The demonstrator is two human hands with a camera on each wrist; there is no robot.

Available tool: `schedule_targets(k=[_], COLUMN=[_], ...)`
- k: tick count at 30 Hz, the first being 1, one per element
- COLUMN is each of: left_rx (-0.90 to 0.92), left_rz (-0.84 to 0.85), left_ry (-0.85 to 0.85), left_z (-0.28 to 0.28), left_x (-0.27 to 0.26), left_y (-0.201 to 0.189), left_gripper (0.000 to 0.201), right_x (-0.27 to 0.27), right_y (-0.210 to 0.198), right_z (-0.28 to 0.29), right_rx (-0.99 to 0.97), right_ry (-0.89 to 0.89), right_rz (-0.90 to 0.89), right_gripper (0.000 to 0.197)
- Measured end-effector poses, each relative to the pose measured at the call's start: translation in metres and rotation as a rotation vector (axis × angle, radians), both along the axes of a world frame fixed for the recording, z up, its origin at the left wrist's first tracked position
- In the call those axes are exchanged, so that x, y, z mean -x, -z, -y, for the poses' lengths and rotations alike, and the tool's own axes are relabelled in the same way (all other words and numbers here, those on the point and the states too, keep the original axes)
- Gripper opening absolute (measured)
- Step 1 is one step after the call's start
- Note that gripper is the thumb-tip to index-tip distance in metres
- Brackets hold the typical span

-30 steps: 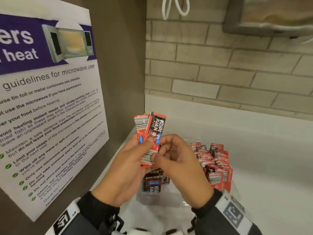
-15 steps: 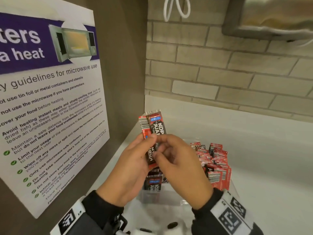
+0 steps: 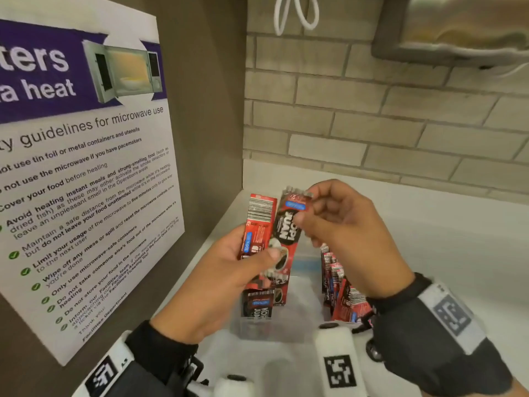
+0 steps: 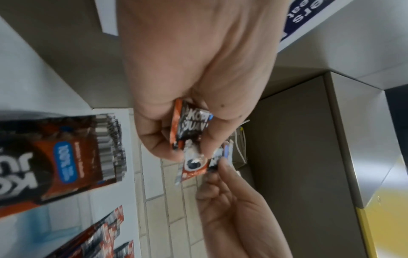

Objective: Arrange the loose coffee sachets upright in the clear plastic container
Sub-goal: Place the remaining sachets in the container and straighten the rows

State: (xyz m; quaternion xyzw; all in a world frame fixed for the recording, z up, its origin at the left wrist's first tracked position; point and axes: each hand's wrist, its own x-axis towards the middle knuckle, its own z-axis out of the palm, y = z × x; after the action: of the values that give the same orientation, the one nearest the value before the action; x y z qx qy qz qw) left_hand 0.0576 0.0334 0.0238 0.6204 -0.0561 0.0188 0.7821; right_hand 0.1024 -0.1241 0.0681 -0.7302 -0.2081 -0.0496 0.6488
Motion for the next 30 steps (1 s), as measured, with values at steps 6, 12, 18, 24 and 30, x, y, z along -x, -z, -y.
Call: schedule_targets(k=[6,12,18,24,30], left_rx=[0.182,0.182,0.208,0.215,0.201], left_rz=[-0.005,-0.002,-0.017,-0.034,-0.054], left_ry=[-0.247,-0.284,-0.273,-0.243,-0.241], left_z=[-0.028,-0.037,-0.037,-0.033,-0.03], left_x=[-0.005,0.001,0.004,0.004,0.002], left_y=[0.001,0.007,0.01,0.011,0.016], left_gripper=[0.031,0.037,0.035,0.034,0.027], right_x=[-0.007,-0.018,-0.029,-0.031,-0.028], right_y=[0.015,0.067,0.079,0.082,0.083], right_z=[0.02,0.003,-0.007,-0.009,-0.006], right_rx=[0.429,0.756,0.714,0.666,0.692], right_ry=[0.256,0.203,0.187,0.163,0.143], right_rz=[0.137,0.047,-0.024,-0.15,-0.202], right_gripper=[0.025,0.025,0.027,0.029,0.039])
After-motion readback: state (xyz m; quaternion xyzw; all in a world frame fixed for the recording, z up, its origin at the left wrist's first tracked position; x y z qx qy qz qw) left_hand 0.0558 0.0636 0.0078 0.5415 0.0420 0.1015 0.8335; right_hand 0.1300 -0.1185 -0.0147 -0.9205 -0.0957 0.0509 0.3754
